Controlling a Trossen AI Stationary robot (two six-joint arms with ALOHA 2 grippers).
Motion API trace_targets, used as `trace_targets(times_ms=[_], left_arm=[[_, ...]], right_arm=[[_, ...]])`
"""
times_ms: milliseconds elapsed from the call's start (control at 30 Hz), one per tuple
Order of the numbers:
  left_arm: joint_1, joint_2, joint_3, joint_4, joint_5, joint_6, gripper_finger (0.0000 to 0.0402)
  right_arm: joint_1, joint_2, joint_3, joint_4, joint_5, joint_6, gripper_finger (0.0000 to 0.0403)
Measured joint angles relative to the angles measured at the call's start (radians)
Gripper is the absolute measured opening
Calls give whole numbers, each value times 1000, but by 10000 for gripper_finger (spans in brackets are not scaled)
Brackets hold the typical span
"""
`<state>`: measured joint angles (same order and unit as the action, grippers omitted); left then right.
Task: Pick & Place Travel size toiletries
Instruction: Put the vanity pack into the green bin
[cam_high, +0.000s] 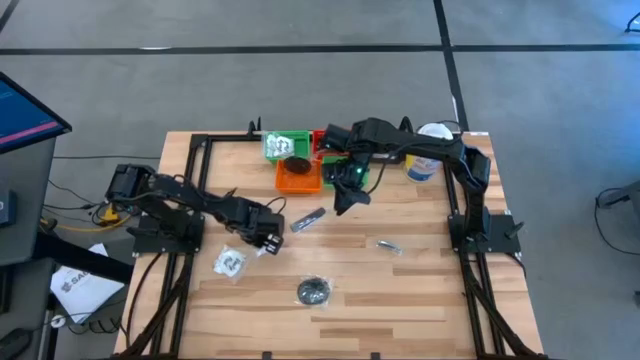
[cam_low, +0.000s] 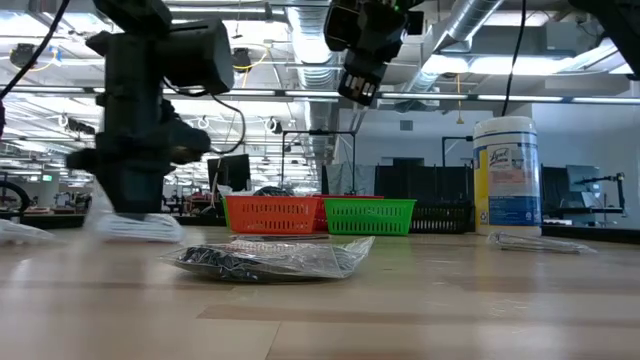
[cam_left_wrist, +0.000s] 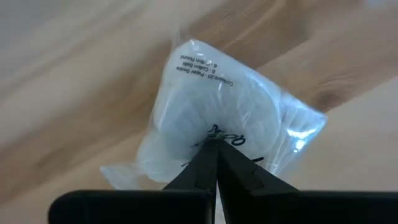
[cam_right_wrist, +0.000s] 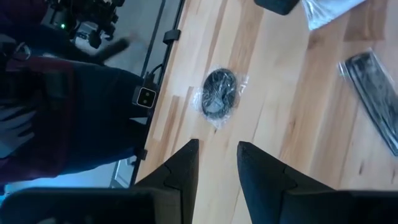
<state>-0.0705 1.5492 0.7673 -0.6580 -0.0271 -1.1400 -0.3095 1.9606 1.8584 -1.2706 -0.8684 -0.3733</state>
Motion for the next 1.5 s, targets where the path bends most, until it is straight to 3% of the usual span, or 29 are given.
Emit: trace_targets(times_ms=[400, 567, 800, 1167, 1300, 1500], left_arm=[[85, 5, -3, 256, -8, 240, 0], [82, -13, 2, 298, 0, 208, 0], [46, -118, 5, 300, 0, 68, 1], [-36, -275, 5, 213, -45, -327, 9], [-67, -284, 4, 198, -46, -432, 43], [-140, -283, -69, 205, -49, -619, 123]], right_arm=[[-28, 0, 0, -40, -2, -1, 103], [-23, 0, 0, -39, -2, -1, 103], [-1, 0, 0, -9, -3, 8, 102], [59, 1, 0, 44, -1, 37, 73], [69, 1, 0, 49, 0, 34, 60], [70, 1, 0, 49, 1, 33, 54]])
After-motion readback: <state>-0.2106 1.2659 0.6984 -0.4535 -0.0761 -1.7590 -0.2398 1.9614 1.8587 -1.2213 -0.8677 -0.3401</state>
